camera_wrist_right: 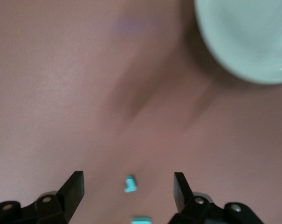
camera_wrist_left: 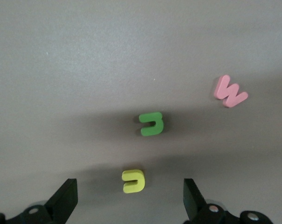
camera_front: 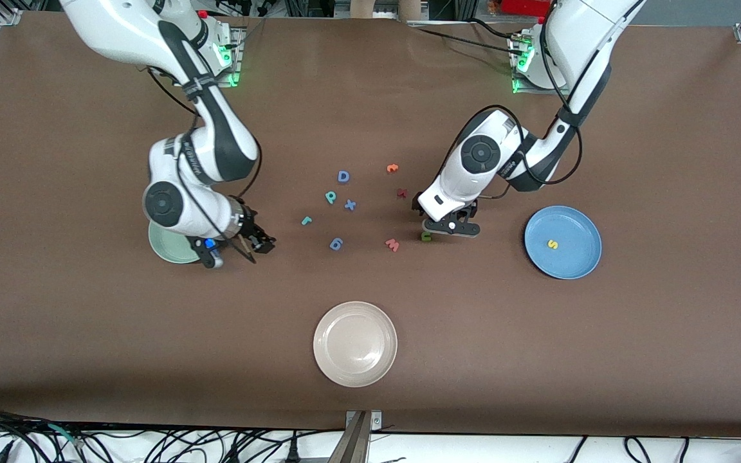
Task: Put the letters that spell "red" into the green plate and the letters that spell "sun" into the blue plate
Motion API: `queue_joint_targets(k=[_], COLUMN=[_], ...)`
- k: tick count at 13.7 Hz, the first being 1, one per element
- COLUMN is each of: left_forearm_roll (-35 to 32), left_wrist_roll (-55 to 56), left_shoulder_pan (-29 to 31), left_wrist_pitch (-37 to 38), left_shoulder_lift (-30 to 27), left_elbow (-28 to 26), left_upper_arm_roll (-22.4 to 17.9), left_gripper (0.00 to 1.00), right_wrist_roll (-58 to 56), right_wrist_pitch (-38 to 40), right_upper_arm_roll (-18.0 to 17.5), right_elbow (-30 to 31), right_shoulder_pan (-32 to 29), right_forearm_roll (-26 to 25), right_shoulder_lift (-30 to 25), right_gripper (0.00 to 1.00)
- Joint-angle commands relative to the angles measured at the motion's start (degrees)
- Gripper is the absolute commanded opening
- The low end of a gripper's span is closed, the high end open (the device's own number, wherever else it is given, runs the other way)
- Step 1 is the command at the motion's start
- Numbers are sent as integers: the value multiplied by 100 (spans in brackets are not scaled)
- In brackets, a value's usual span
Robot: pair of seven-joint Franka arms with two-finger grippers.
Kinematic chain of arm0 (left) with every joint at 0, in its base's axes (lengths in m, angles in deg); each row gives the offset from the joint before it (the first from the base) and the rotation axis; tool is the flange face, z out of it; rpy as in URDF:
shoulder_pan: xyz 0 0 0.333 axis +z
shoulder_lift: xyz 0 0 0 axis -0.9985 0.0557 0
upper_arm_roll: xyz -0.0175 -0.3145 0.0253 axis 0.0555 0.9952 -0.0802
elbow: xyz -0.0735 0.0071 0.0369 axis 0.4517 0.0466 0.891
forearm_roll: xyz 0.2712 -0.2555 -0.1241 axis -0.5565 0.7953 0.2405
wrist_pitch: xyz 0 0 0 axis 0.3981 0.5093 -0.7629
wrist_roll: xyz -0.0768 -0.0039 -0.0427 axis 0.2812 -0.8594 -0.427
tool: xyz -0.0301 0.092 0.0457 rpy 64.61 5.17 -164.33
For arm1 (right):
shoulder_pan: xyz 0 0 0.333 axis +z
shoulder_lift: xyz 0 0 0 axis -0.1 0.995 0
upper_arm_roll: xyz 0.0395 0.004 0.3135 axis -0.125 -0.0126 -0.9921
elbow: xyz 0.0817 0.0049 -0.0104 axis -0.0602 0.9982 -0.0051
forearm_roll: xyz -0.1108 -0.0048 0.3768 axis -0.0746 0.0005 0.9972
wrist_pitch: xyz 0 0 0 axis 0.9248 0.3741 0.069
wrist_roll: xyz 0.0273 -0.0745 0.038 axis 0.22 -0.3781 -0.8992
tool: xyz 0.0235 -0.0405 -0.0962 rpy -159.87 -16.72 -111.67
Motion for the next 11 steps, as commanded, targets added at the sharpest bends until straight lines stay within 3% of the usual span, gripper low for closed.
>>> queue_joint_targets(k=[1,4,9,11], left_forearm_roll=[-433,-768,-1146,-1409], left_wrist_roll=[346,750,1145,1418], left_shoulder_pan=[-21,-29,-64,-73], left_wrist_pitch=[-305,-480,-595,-595], left_shoulder_lift=[92,198,347,374], left_elbow=[-131,-175,-210,-210], left_upper_arm_roll=[-33,-33,-33,-33], left_gripper=[100,100,100,92], right_wrist_roll=[746,881,907,898], right_wrist_pitch=[-416,-557,-654,-646], right_upper_arm_roll=[32,32,41,41], right_elbow=[-409,-621,-306,-95], right_shoulder_pan=[390,611,804,813], right_forearm_roll=[87,61,52,35], right_shoulder_lift=[441,802,821,733], right_gripper=[94,93,88,88])
